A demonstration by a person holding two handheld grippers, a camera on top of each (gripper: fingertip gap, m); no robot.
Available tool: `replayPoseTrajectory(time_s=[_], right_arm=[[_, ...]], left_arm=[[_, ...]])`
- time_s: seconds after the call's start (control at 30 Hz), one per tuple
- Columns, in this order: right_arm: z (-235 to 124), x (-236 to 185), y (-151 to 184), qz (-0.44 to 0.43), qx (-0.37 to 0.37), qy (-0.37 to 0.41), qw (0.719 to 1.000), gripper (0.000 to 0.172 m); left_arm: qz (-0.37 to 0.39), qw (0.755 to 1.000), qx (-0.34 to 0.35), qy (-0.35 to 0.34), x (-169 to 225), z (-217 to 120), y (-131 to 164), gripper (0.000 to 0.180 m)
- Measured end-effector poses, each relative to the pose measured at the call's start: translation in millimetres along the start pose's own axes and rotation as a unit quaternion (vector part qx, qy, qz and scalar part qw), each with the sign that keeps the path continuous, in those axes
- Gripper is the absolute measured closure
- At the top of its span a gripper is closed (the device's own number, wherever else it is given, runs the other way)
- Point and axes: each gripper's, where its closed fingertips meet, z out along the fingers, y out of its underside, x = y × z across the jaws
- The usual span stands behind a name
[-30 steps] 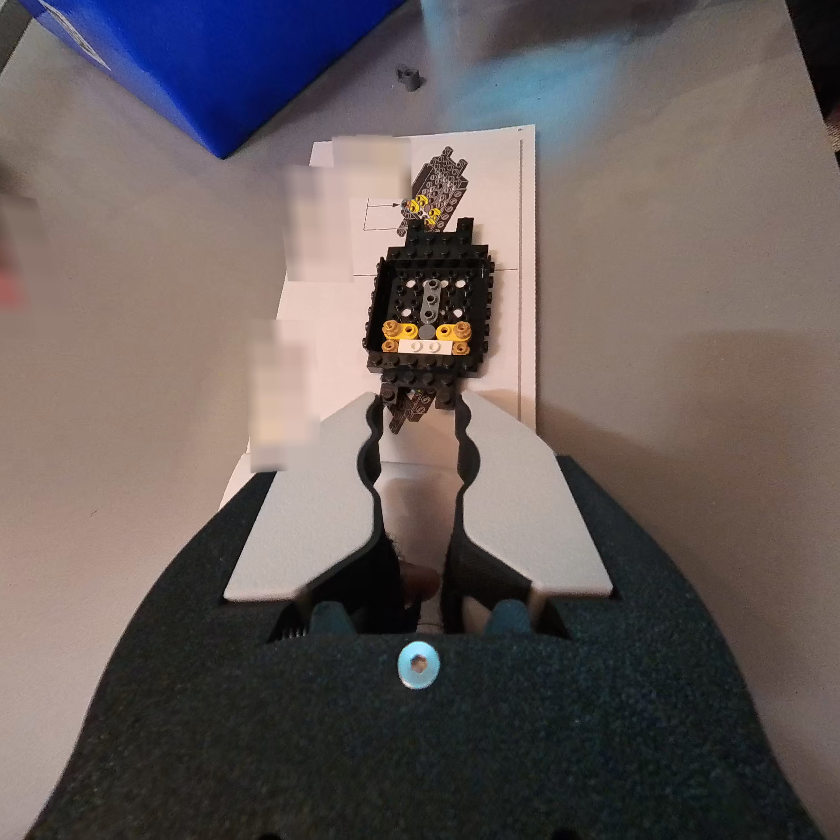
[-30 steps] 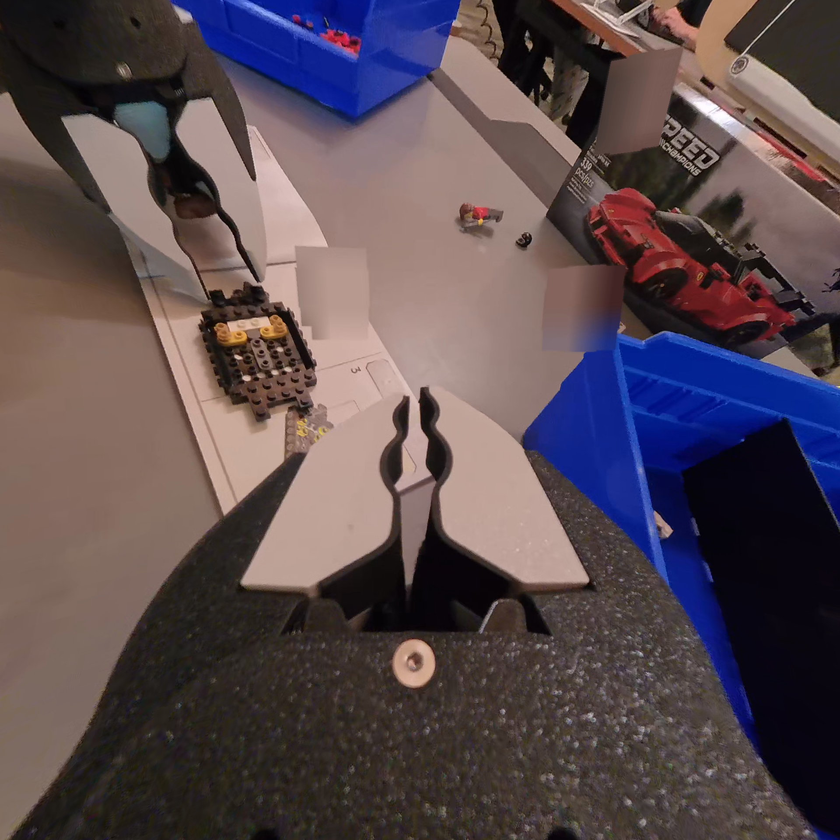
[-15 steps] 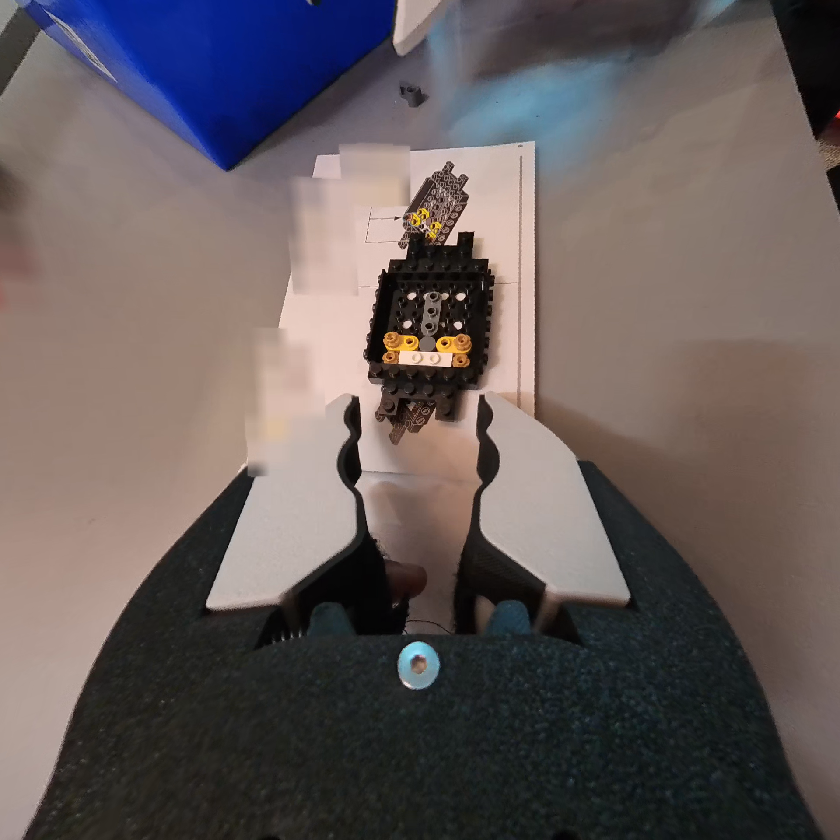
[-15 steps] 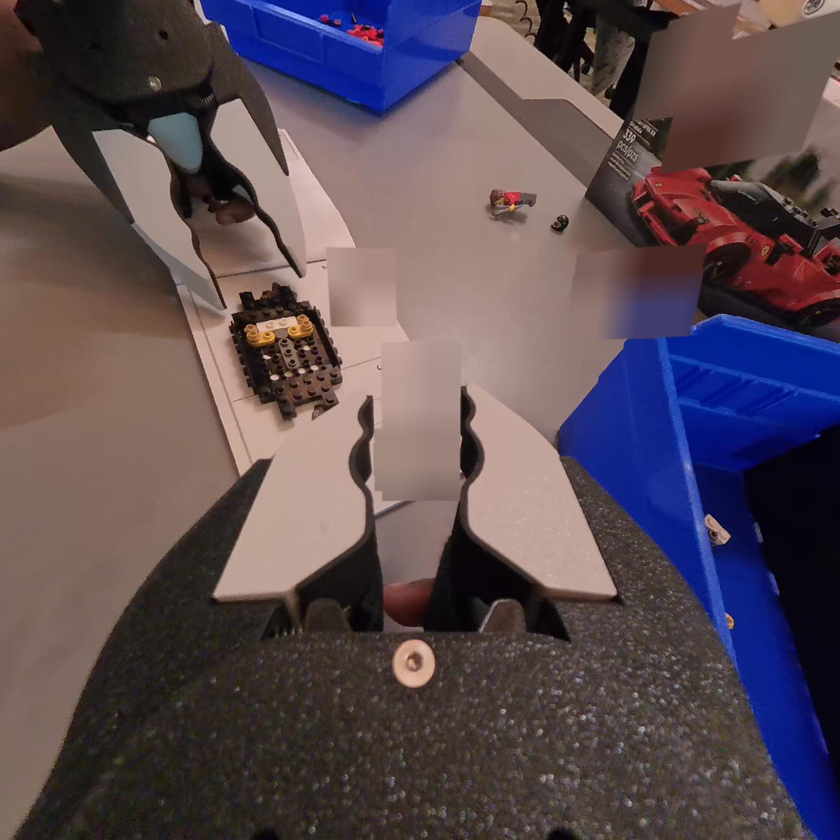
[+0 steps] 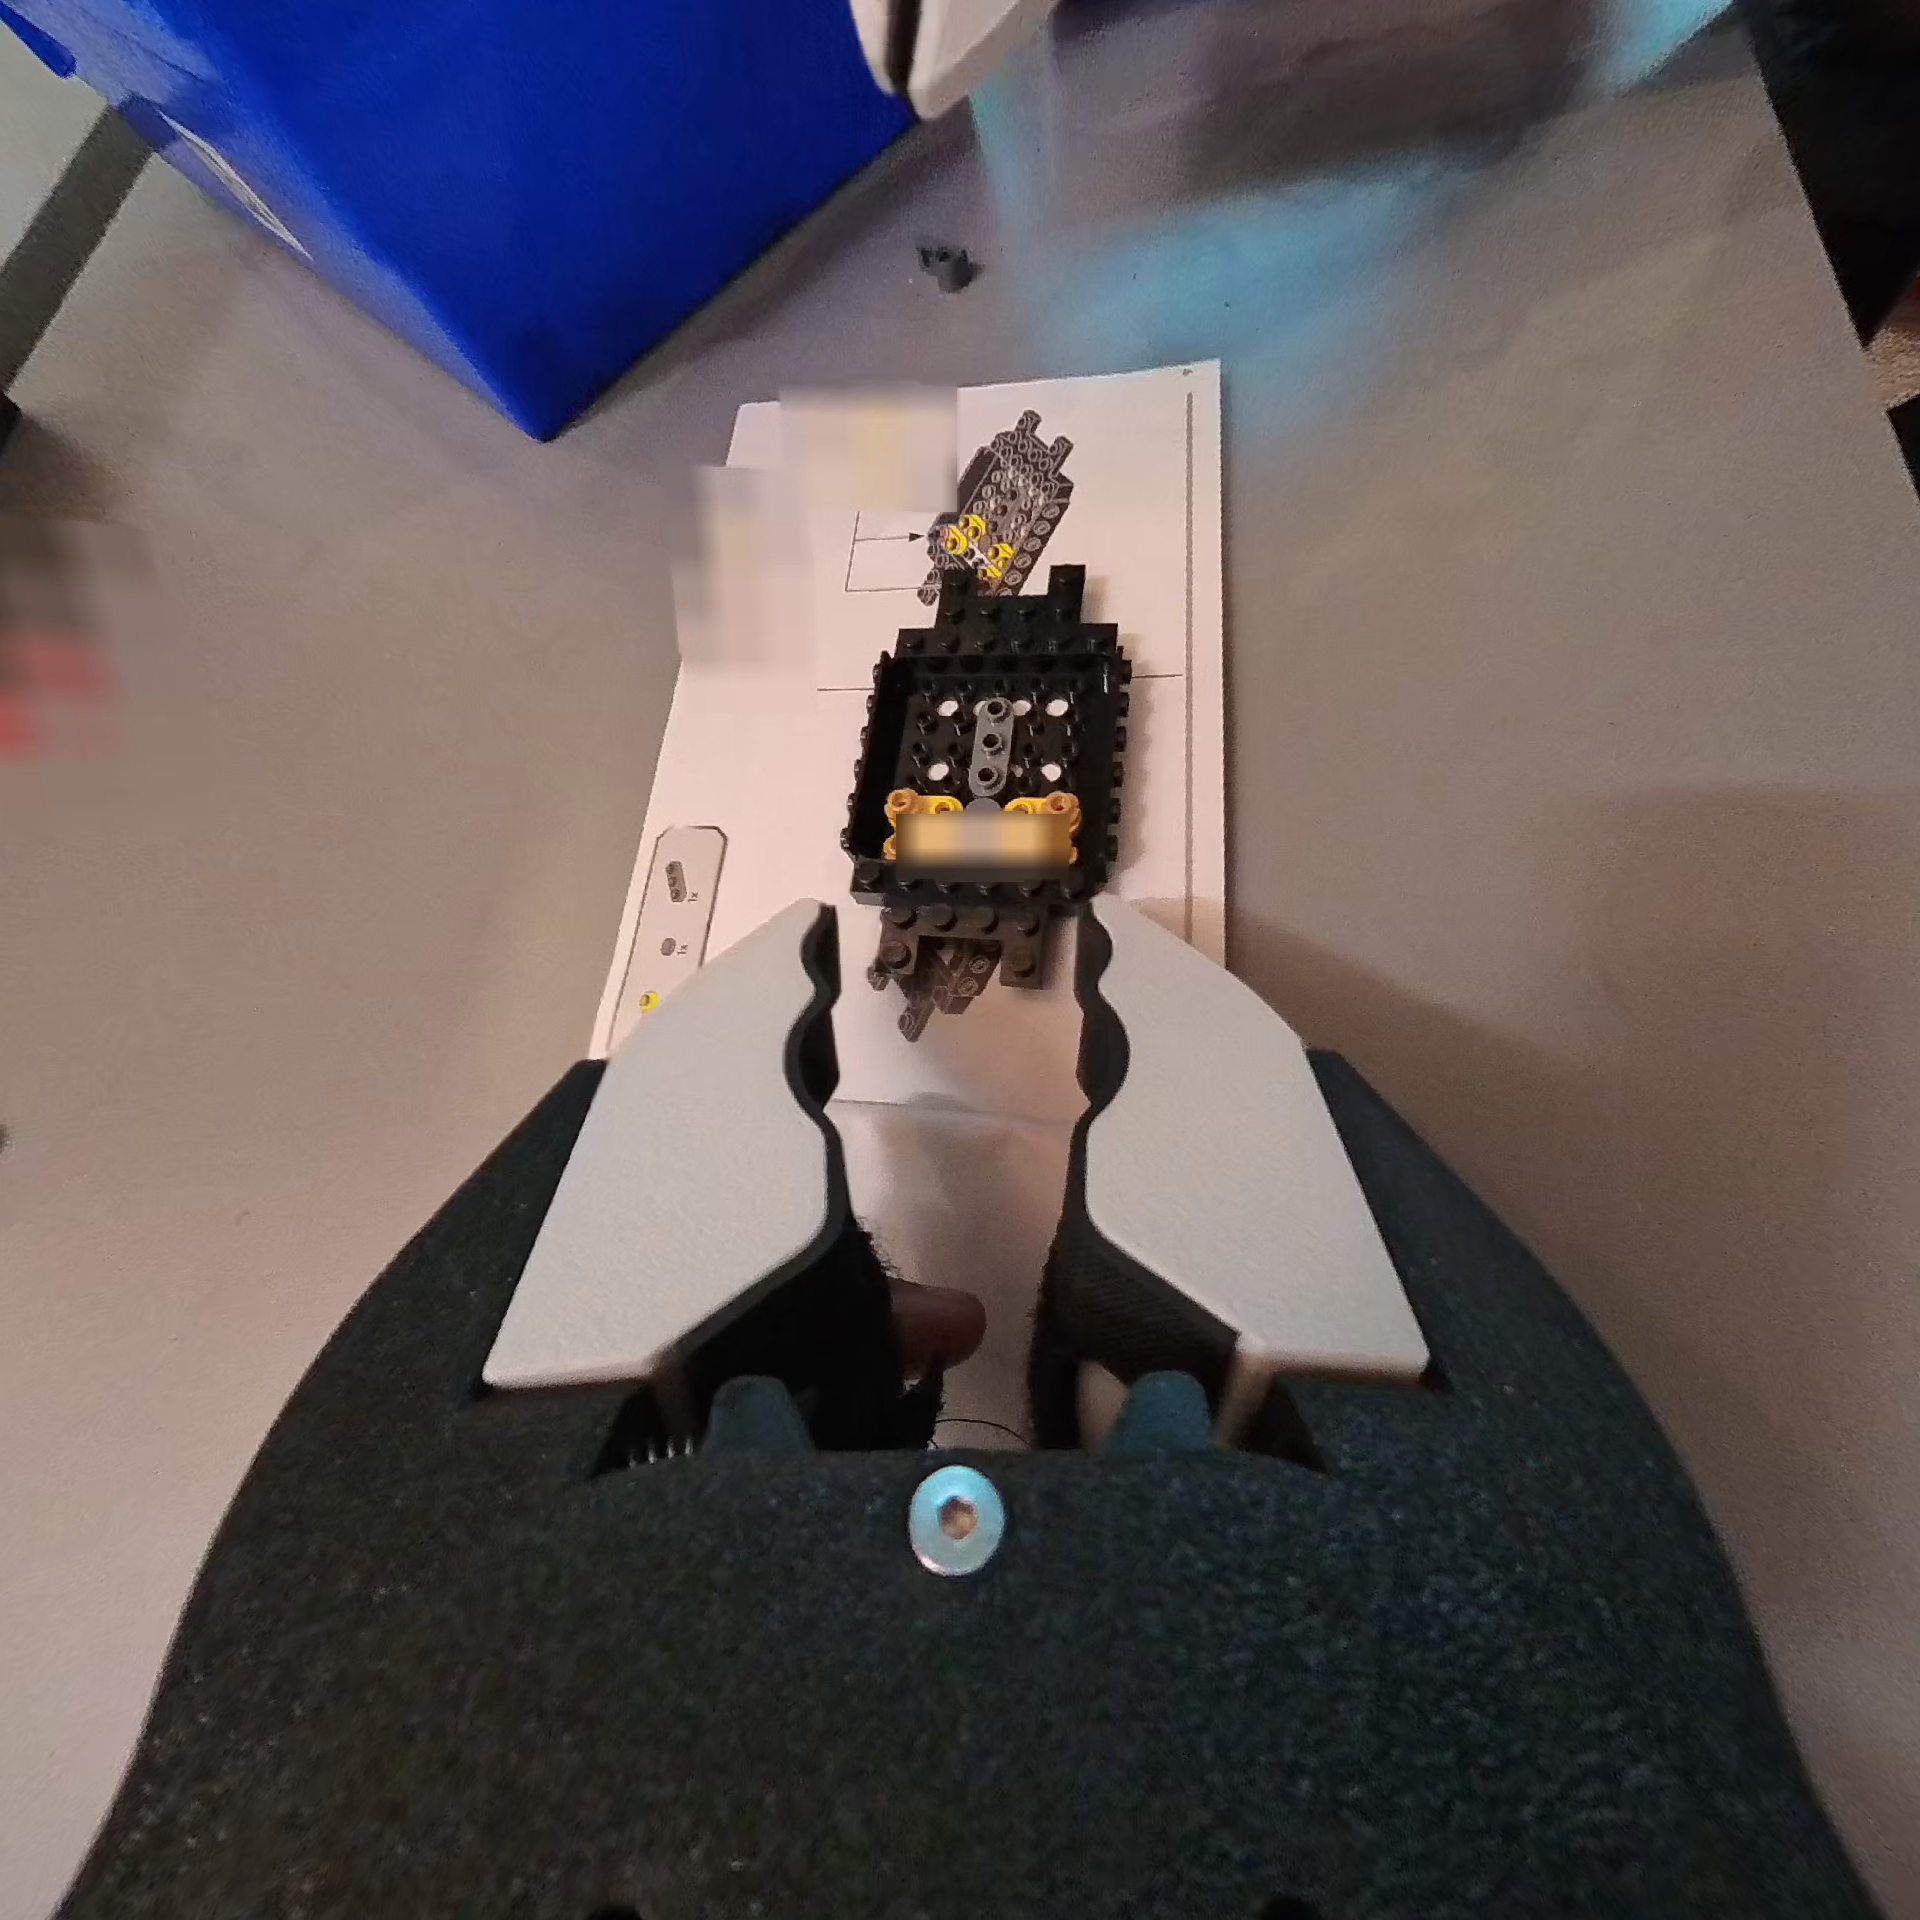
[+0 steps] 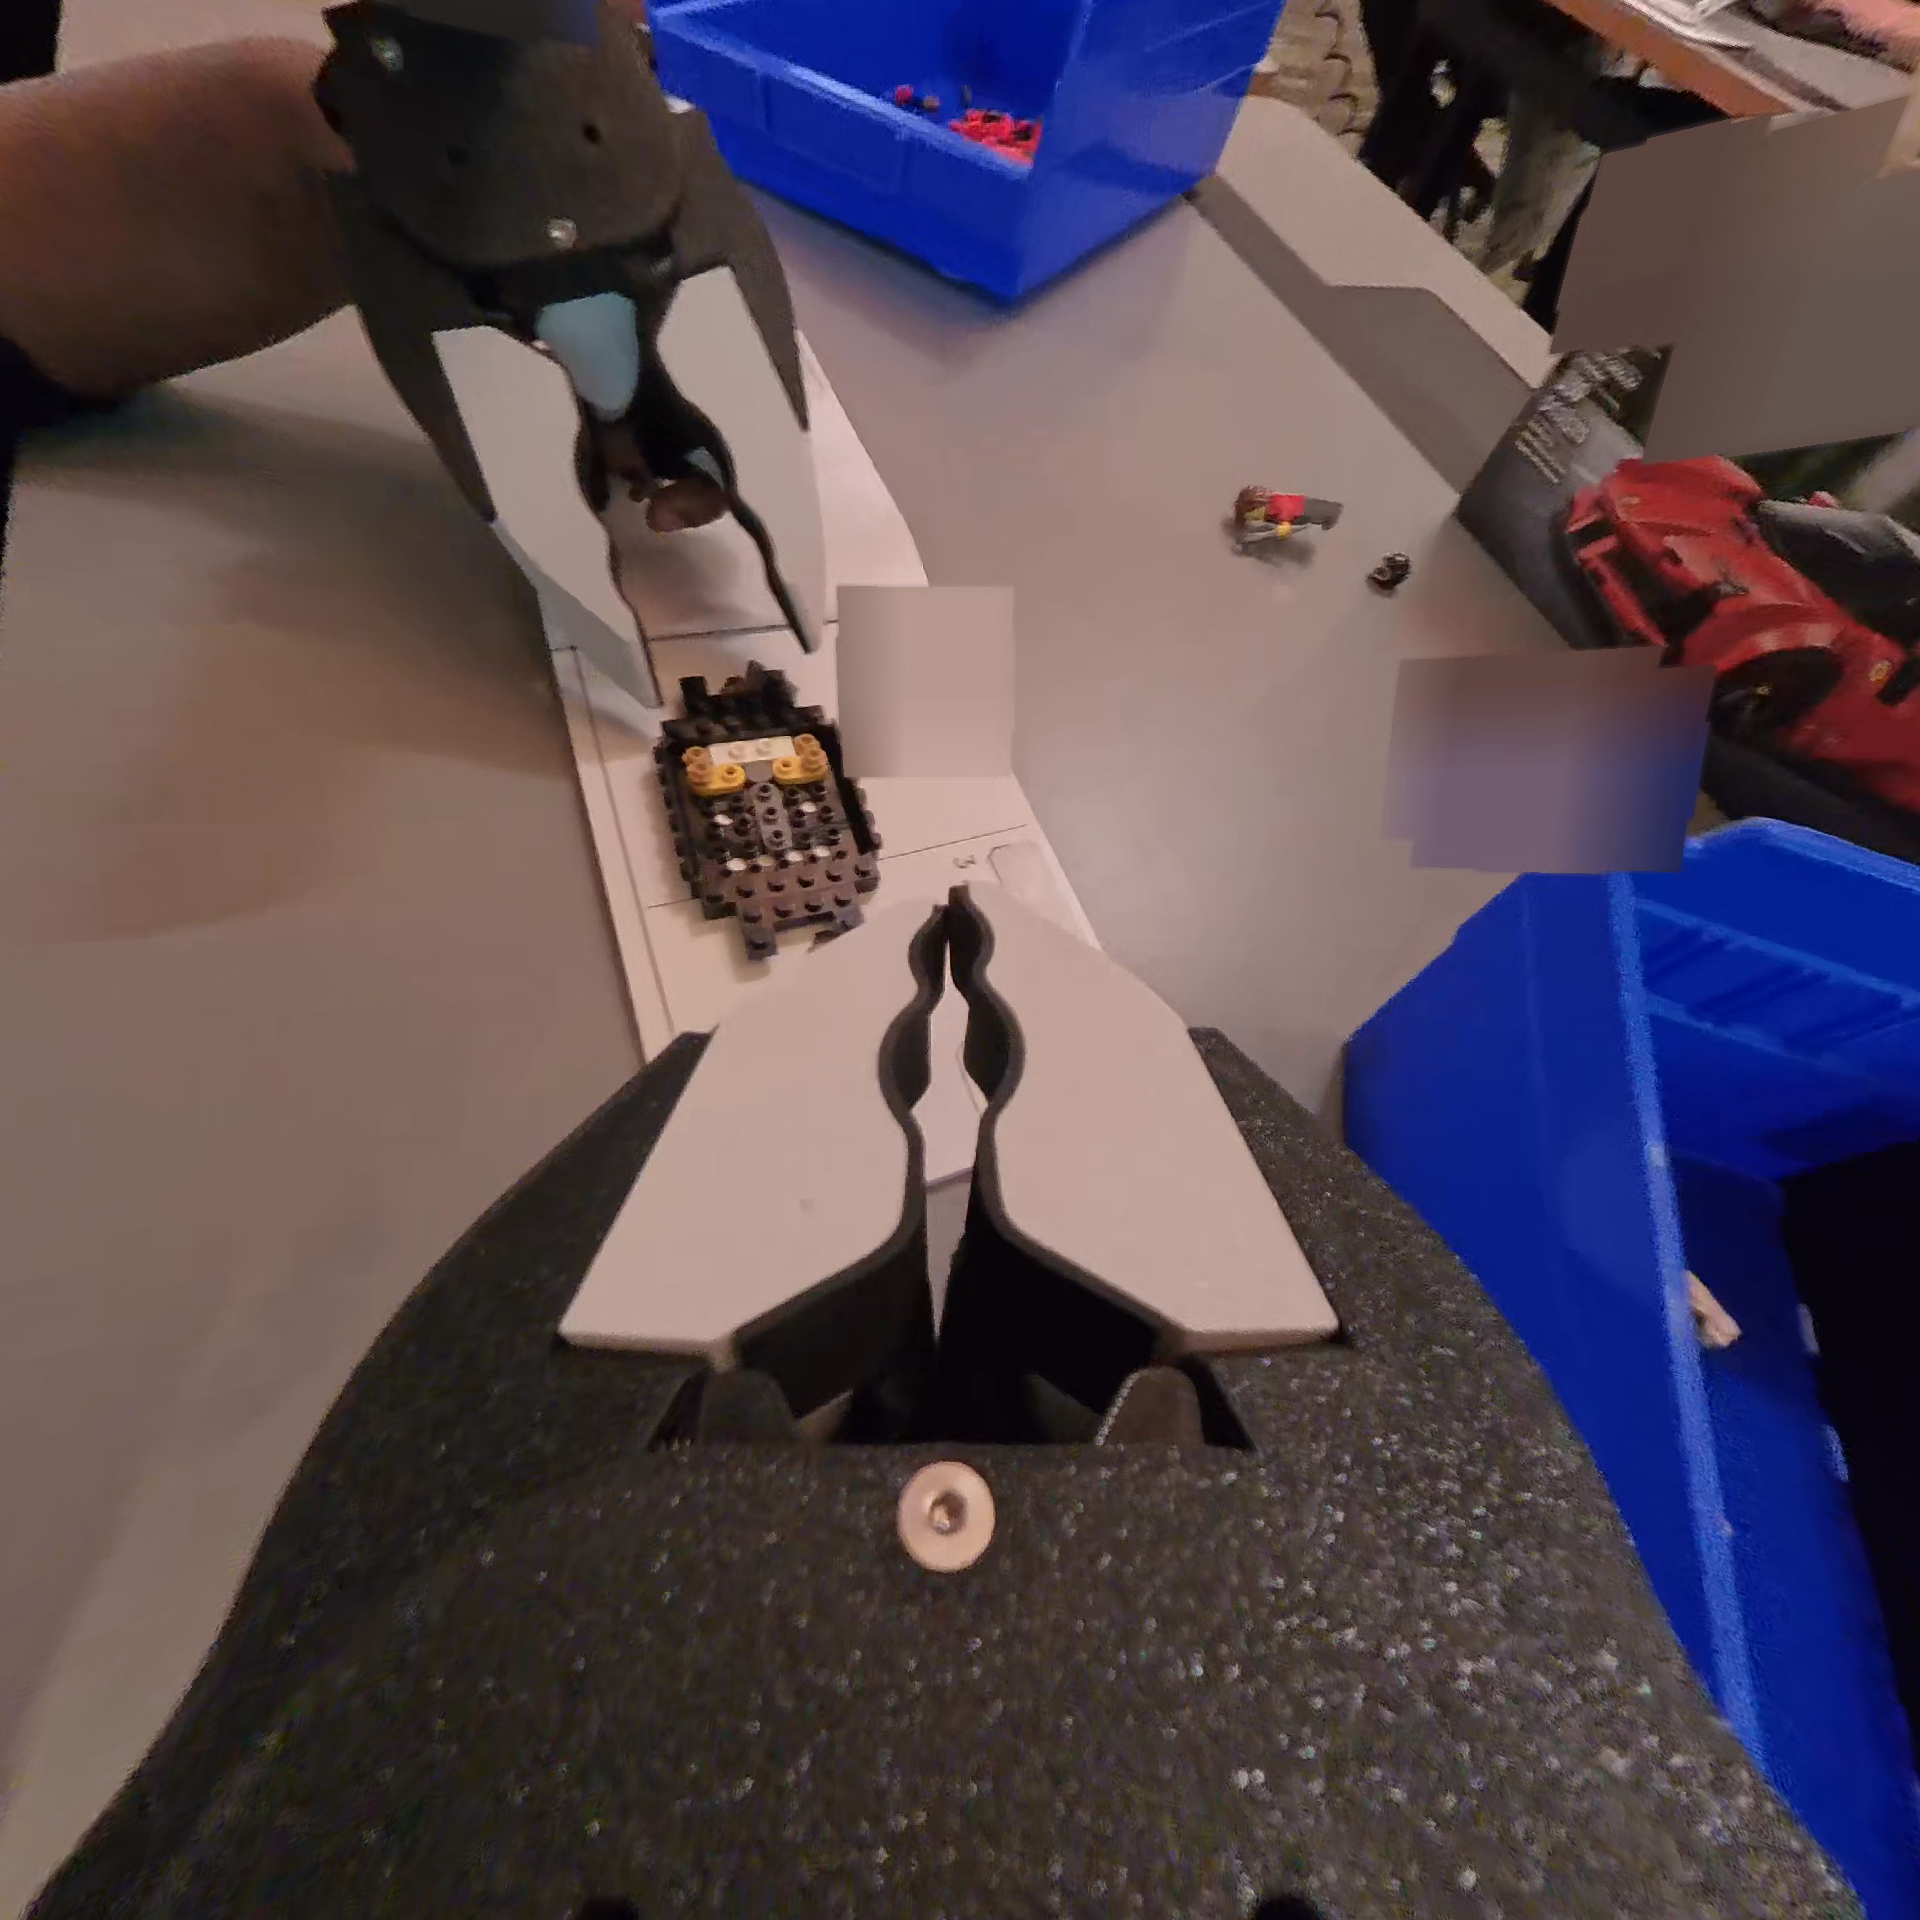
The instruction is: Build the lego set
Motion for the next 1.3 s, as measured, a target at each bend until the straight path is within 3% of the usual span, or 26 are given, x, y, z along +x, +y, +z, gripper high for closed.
replayPoseTrajectory(time_s=[0.1, 0.57, 0.87, 1.03, 1.3], right_arm=[[0, 10, 4, 0.005, -0.006, 0.031, 0.999, 0.167], [7, 11, 17, -0.003, -0.045, 0.039, 0.998, 0.158], [7, 12, 19, -0.004, -0.052, 0.041, 0.998, 0.157], [7, 12, 20, 0.001, -0.054, 0.041, 0.998, 0.155], [9, 12, 23, -0.001, -0.061, 0.04, 0.997, 0.154]], left_arm=[[0.002, 1.0, -0.002, -0.001, 0, 1, 0, 0.136], [0.016, 1.0, -0.009, -0.006, 0, 2, 3, 0.143], [0.023, 1.0, 0.003, -0.005, 1, 1, -1, 0.153], [0.025, 0.999, 0.018, 0.019, 9, -2, -7, 0.18], [0.019, 0.999, 0.032, 0.024, 9, -4, -11, 0.18]])
